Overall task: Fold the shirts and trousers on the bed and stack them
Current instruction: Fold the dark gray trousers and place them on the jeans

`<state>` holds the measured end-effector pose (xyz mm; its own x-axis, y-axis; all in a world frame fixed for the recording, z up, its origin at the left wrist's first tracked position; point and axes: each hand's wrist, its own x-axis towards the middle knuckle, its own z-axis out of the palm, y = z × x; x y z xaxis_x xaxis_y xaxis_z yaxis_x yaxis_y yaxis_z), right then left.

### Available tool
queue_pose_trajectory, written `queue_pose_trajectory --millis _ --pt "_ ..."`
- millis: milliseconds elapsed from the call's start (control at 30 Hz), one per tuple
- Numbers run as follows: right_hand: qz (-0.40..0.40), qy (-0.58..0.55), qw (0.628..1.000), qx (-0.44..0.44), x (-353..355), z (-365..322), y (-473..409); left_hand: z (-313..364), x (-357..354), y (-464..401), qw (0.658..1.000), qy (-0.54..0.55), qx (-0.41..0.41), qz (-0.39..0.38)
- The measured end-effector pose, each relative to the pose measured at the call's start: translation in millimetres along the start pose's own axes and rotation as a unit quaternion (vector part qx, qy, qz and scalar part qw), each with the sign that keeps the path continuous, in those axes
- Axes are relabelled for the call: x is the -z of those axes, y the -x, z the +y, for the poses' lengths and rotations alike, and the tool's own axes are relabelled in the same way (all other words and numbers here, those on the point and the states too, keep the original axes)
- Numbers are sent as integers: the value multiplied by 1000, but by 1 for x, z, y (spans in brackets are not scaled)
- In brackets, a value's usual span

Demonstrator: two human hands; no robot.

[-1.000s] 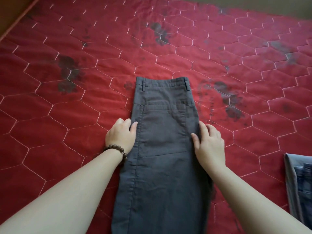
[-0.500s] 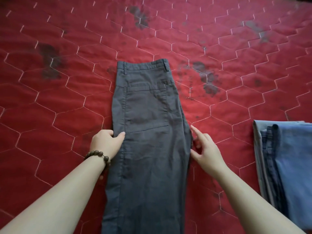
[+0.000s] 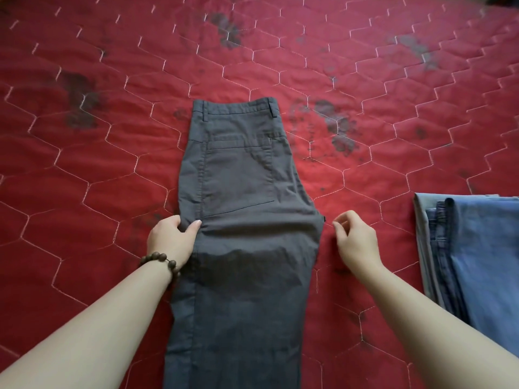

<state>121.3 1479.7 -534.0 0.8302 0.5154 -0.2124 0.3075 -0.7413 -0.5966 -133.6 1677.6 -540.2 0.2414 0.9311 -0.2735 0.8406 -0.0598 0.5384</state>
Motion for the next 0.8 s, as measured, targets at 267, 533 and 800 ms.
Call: queue_pose_trajectory --millis 267,533,800 --pt "-5 -11 997 -77 -17 -31 -10 0 -1 6 1000 6 1 1" --pt "73 174 961 204 -31 -55 16 12 -10 27 995 -1 -22 98" --pt "-114 316 911 237 -71 -45 28 -1 -38 24 936 -279 -217 -5"
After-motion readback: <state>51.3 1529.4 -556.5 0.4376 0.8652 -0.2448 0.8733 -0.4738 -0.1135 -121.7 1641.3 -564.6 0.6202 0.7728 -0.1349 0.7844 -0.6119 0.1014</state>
